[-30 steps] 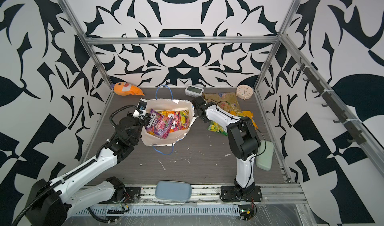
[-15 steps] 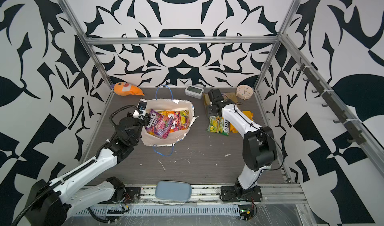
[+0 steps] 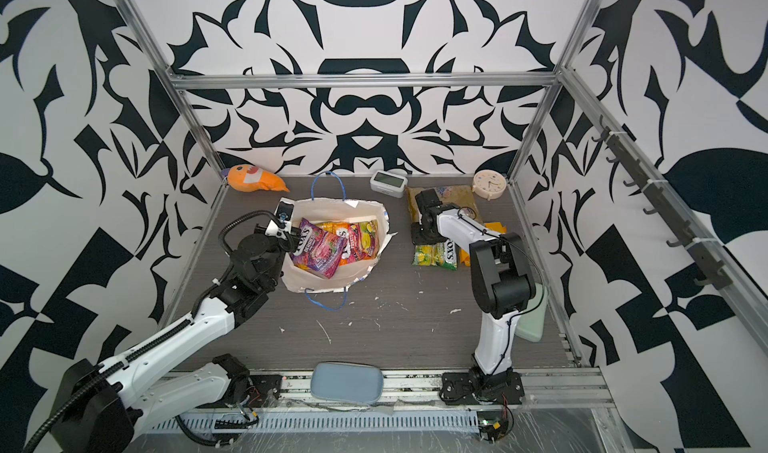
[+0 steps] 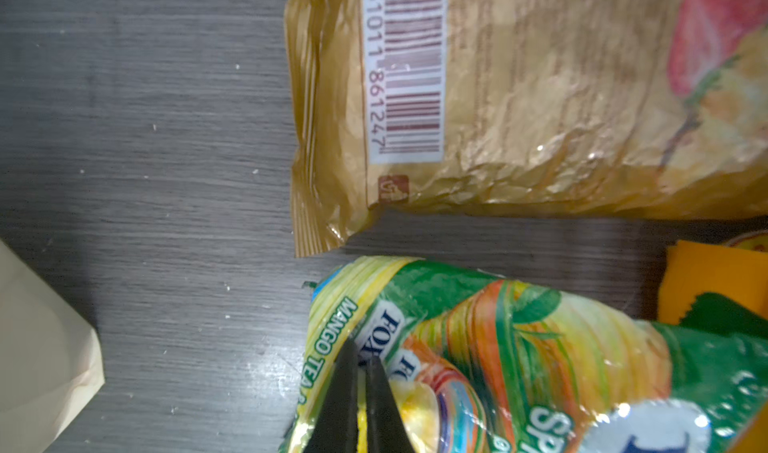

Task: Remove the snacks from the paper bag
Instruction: 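Open the right gripper and release the green pack on the table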

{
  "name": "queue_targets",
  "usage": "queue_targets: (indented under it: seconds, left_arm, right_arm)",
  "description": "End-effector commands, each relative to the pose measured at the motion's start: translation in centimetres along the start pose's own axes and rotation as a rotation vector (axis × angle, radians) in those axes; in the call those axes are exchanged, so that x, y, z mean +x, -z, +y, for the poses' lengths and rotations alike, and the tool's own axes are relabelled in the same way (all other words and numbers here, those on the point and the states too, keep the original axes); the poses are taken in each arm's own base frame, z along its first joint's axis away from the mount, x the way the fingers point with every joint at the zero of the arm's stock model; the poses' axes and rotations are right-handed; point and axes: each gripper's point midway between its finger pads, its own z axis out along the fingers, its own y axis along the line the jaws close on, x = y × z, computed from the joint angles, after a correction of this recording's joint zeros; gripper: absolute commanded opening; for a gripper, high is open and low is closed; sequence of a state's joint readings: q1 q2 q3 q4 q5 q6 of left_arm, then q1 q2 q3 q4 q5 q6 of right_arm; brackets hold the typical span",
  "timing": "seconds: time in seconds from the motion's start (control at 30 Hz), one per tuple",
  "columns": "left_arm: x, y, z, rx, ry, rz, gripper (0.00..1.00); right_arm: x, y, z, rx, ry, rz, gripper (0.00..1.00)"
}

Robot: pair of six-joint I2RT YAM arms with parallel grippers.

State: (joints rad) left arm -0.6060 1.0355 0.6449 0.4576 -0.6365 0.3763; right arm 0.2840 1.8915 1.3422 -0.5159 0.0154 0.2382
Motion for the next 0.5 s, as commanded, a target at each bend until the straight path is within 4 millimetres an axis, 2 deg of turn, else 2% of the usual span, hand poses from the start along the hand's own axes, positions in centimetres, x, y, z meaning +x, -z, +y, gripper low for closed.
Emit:
queue_targets:
  seconds: [0.0,0.1,0.33,0.47]
  left_arm:
    - [-1.4,0.5,1.3,-0.040,0.057,-0.044,0.00]
    - [-1.3,0.6,1.5,-0.050,0.059,-0.053,0.00]
    - [-1.4,0.6,1.5,-0.051,0.058,-0.056,0.00]
    - [-1.3,0.4,1.4,-0.043,0.057,-0.042,0.00]
  right_arm:
    - [0.2,-0.1,0.3,-0.020,-0.021,-0.007,0.10]
    - [-0.3,0.1,0.3,-0.015,-0.013,-0.017,0.11]
    - [-2.8,4.2,1.0,-0.045,-0.015,-0.106,0.16]
    - [-2.8,5.3,0.3,-0.013,-0.040,-0.129,0.20]
